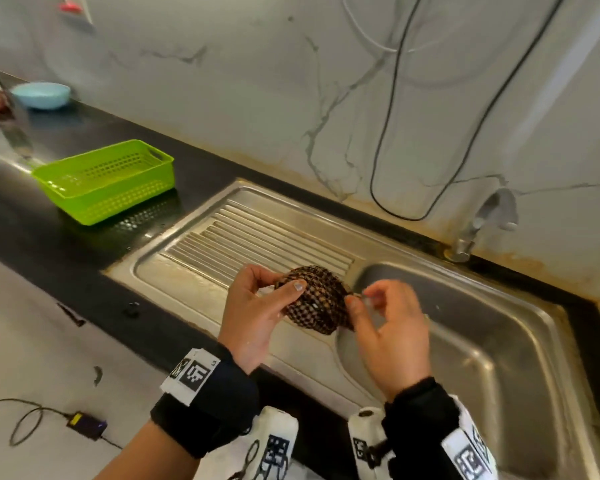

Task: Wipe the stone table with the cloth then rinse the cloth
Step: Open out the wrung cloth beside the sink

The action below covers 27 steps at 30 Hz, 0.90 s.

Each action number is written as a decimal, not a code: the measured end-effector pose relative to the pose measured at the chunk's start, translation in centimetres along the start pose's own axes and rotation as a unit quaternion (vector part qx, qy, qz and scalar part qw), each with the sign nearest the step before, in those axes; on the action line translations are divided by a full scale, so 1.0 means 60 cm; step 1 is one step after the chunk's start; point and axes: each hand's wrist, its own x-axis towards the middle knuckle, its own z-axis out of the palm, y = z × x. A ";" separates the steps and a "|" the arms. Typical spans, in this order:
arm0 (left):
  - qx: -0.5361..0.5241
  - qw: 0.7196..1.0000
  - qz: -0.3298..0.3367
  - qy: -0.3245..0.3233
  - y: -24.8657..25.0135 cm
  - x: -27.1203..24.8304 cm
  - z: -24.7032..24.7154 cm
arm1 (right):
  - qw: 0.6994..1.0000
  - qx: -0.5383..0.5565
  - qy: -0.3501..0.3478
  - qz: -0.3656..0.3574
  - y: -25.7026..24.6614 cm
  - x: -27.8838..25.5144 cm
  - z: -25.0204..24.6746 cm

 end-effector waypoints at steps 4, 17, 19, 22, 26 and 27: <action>0.021 0.999 -0.033 0.000 0.062 0.017 -0.086 | 0.990 -0.011 -0.132 -0.055 -0.085 0.001 0.104; 0.016 1.000 -0.004 0.001 0.205 0.051 -0.256 | 0.961 0.183 -0.189 -0.086 -0.243 0.084 0.254; 0.119 0.992 0.028 0.015 0.217 0.056 -0.264 | 0.943 0.230 -0.230 -0.071 -0.259 0.100 0.274; 0.190 0.979 0.055 0.041 0.238 0.068 -0.284 | 0.914 0.265 -0.297 -0.073 -0.287 0.117 0.305; 0.190 0.973 0.066 0.109 0.258 0.091 -0.326 | 0.901 0.283 -0.311 -0.104 -0.308 0.143 0.363; 0.179 0.975 0.063 0.119 0.263 0.099 -0.336 | 0.898 0.292 -0.314 -0.102 -0.310 0.152 0.376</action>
